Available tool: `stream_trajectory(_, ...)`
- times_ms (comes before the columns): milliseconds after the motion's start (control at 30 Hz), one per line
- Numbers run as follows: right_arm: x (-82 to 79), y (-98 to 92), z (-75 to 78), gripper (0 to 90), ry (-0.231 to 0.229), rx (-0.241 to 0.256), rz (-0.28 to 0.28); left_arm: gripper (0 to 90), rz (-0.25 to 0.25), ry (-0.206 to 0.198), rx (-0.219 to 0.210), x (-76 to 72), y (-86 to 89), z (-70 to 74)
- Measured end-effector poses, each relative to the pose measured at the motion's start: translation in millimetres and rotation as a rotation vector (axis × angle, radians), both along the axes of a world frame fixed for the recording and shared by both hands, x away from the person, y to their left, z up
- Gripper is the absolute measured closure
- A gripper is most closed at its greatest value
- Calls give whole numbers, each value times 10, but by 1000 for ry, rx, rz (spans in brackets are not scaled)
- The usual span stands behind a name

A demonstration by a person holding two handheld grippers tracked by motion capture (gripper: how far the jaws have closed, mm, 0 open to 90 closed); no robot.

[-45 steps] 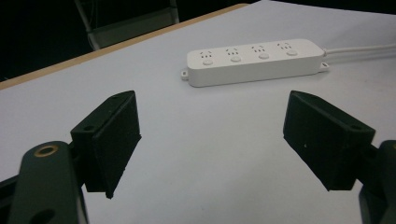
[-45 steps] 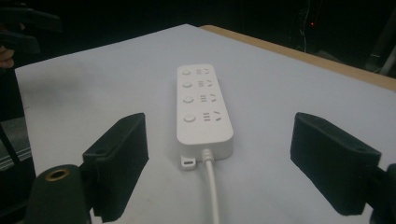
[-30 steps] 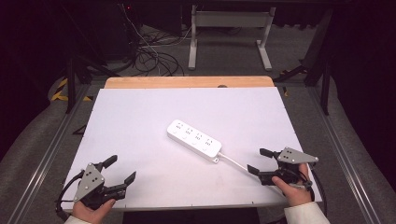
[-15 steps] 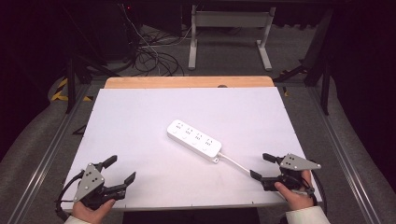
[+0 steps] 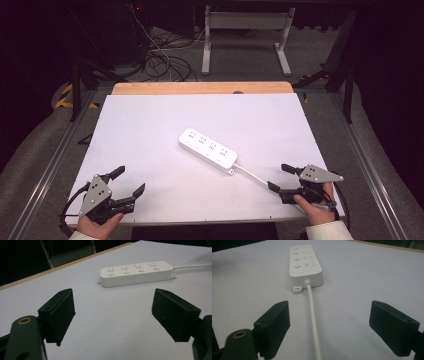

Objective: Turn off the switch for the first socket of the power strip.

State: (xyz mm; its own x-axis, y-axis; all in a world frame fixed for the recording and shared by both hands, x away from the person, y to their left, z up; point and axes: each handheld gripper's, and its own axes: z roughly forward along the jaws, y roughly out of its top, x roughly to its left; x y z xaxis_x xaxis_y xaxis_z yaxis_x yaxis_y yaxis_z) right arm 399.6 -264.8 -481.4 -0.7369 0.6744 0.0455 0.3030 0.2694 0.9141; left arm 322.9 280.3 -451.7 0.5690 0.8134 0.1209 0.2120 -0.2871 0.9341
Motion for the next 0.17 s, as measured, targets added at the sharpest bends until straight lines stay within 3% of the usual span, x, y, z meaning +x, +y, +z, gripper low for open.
stream_trajectory(167, -15, -7, 29, 194, -13, 19, 2, 190, 3, -16, 16, 2, 7, 3)
